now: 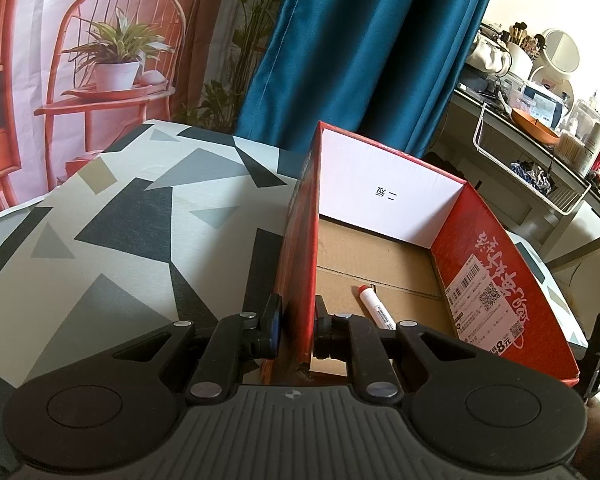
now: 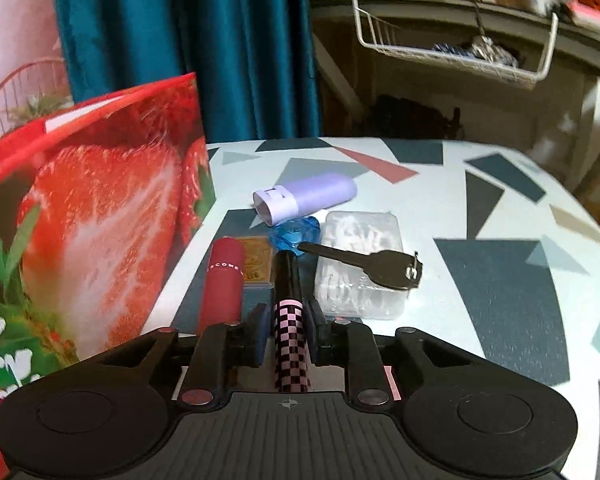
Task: Organize rigid objects
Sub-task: 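Return the right tool and grasp the pink-and-black checkered pen, then carry the checkered pen into the red box and release it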
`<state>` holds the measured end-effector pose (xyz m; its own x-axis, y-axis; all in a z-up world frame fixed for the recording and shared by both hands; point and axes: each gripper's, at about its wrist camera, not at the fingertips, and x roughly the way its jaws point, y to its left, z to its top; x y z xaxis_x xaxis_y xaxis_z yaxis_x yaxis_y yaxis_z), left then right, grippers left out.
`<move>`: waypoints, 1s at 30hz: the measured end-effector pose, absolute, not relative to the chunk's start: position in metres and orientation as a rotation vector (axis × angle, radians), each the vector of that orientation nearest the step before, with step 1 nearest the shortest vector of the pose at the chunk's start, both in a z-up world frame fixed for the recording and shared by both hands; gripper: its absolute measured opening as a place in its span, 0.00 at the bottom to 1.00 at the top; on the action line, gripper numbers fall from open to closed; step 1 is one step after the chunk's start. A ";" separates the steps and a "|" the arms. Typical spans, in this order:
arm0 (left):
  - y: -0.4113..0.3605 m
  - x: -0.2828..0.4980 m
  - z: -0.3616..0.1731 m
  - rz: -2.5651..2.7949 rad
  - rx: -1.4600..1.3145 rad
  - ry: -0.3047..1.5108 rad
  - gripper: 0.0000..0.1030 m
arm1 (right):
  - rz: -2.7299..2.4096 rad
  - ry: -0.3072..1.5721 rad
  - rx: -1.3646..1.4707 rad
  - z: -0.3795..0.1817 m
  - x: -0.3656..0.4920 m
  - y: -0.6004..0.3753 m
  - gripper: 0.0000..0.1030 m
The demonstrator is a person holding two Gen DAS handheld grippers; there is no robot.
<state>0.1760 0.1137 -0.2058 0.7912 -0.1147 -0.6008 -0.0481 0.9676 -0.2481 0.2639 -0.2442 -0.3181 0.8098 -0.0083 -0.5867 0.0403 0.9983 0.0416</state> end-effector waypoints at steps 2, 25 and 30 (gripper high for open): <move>0.114 0.176 -0.206 -0.036 -0.258 0.659 0.15 | -0.033 0.624 0.024 -0.319 0.263 -0.240 0.20; 0.112 0.175 -0.206 -0.034 -0.266 0.657 0.15 | -0.019 0.632 0.024 -0.317 0.254 -0.238 0.15; 0.113 0.175 -0.206 -0.030 -0.268 0.661 0.15 | 0.029 0.601 0.154 -0.303 0.236 -0.248 0.14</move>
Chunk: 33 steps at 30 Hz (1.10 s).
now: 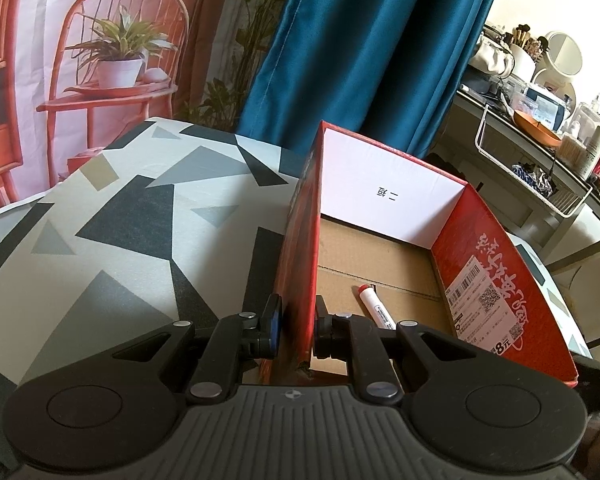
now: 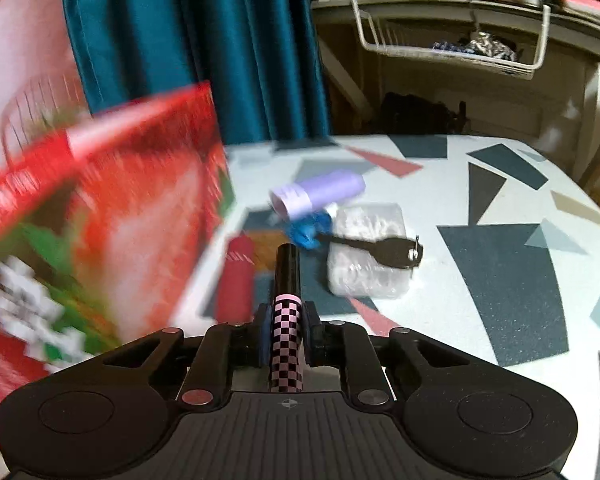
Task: Organize rigid objects
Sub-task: 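Carry the checkered pen into the red box and release it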
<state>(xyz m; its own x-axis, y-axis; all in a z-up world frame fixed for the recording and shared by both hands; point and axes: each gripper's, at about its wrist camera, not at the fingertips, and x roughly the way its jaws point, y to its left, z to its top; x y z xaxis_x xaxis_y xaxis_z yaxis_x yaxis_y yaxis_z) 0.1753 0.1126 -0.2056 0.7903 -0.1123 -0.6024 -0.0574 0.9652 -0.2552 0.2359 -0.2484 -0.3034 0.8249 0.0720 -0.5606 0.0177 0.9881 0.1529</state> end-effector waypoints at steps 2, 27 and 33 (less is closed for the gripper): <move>0.112 0.175 -0.206 -0.031 -0.266 0.661 0.15 | 0.040 0.574 0.172 -0.292 0.229 -0.248 0.14; 0.113 0.176 -0.205 -0.035 -0.273 0.659 0.15 | 0.417 0.631 0.022 -0.191 0.247 -0.097 0.14; 0.115 0.176 -0.207 -0.039 -0.280 0.657 0.16 | 0.445 0.699 -0.036 -0.204 0.244 -0.062 0.14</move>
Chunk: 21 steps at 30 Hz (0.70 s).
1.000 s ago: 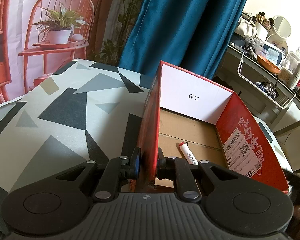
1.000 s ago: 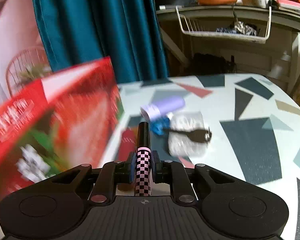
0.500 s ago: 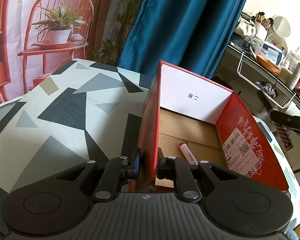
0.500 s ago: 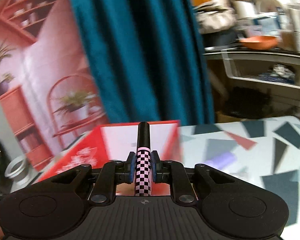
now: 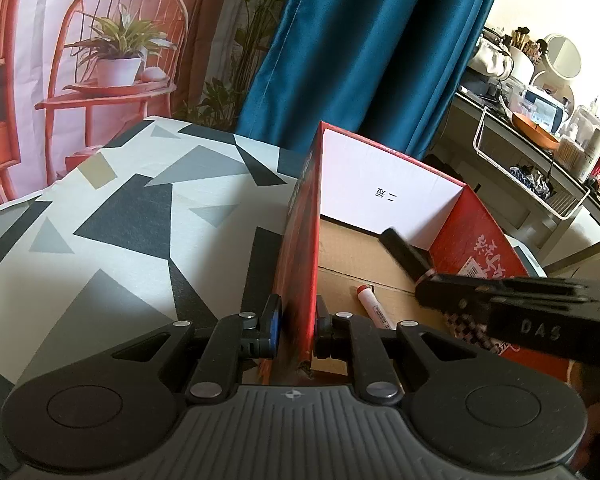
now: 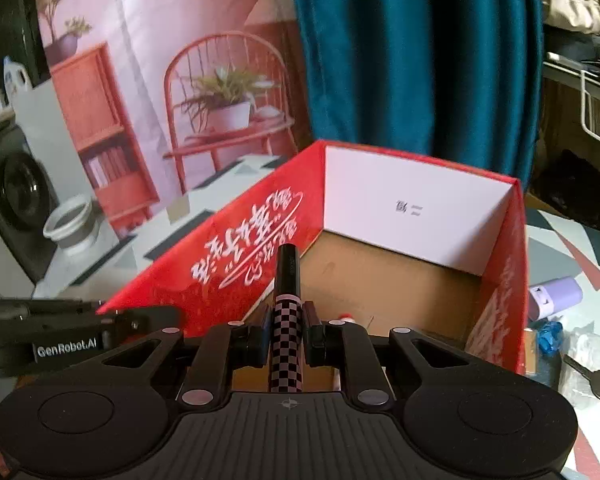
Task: Organize rigid objects
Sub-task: 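Carry the checkered pen into the red box and release it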
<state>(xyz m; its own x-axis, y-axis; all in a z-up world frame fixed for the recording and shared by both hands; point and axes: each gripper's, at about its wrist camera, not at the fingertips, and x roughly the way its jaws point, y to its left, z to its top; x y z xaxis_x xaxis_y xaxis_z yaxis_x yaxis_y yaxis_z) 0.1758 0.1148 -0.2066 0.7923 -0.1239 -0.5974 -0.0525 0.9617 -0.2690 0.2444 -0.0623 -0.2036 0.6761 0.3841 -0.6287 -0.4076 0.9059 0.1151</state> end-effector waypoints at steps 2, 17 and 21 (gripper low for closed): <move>0.115 0.175 -0.207 -0.041 -0.283 0.656 0.16 | 0.448 0.714 -0.032 -0.207 0.246 -0.058 0.14; 0.115 0.175 -0.207 -0.042 -0.283 0.655 0.16 | 0.444 0.771 0.025 -0.221 0.244 -0.070 0.17; 0.115 0.175 -0.207 -0.041 -0.283 0.655 0.16 | 0.433 0.731 0.050 -0.215 0.241 -0.079 0.19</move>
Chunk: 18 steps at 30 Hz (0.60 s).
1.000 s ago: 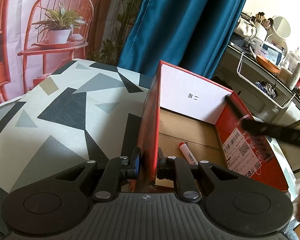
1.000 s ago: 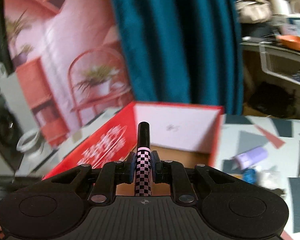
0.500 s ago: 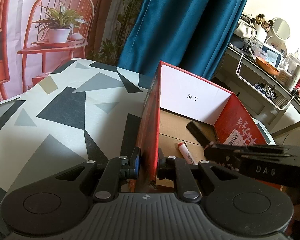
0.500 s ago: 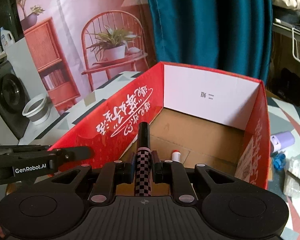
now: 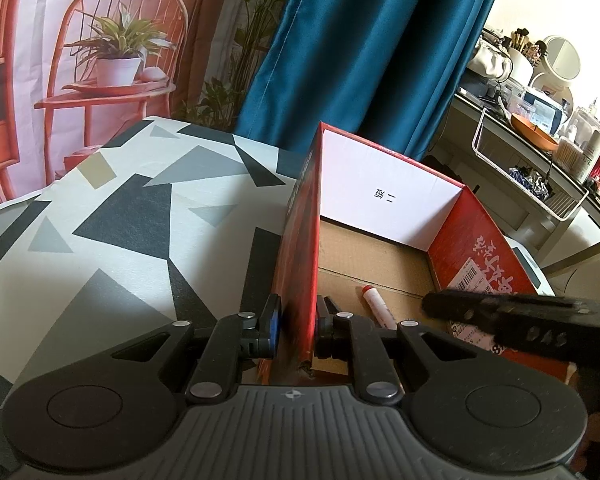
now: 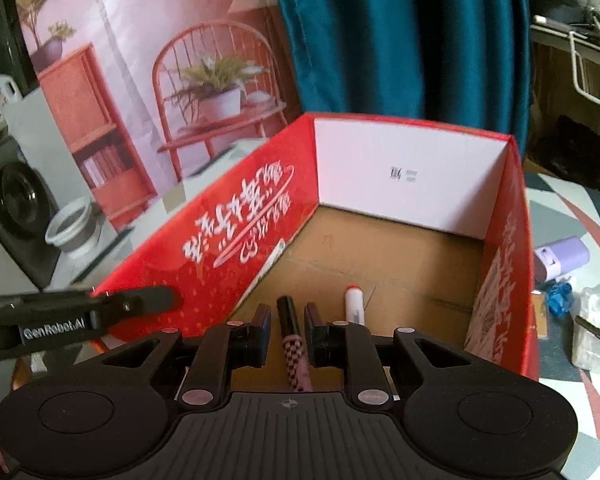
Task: Organize rigid objects
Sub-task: 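Carry the checkered pen into the red box and release it, then return the right tool to the table and grasp the dark red lipstick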
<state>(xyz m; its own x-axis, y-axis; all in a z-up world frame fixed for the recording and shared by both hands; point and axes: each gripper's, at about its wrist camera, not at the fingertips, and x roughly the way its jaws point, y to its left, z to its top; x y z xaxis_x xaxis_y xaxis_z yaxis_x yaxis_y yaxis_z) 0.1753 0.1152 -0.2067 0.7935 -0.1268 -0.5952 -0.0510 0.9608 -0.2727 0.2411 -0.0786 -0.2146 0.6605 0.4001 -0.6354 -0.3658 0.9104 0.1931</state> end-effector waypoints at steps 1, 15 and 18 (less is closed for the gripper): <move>0.115 0.175 -0.207 -0.042 -0.283 0.656 0.16 | 0.431 0.713 0.055 -0.213 0.240 -0.080 0.21; 0.115 0.176 -0.206 -0.041 -0.271 0.658 0.16 | 0.243 0.346 0.136 -0.169 0.213 -0.156 0.22; 0.114 0.176 -0.206 -0.035 -0.259 0.656 0.15 | 0.184 0.281 0.149 -0.168 0.209 -0.179 0.23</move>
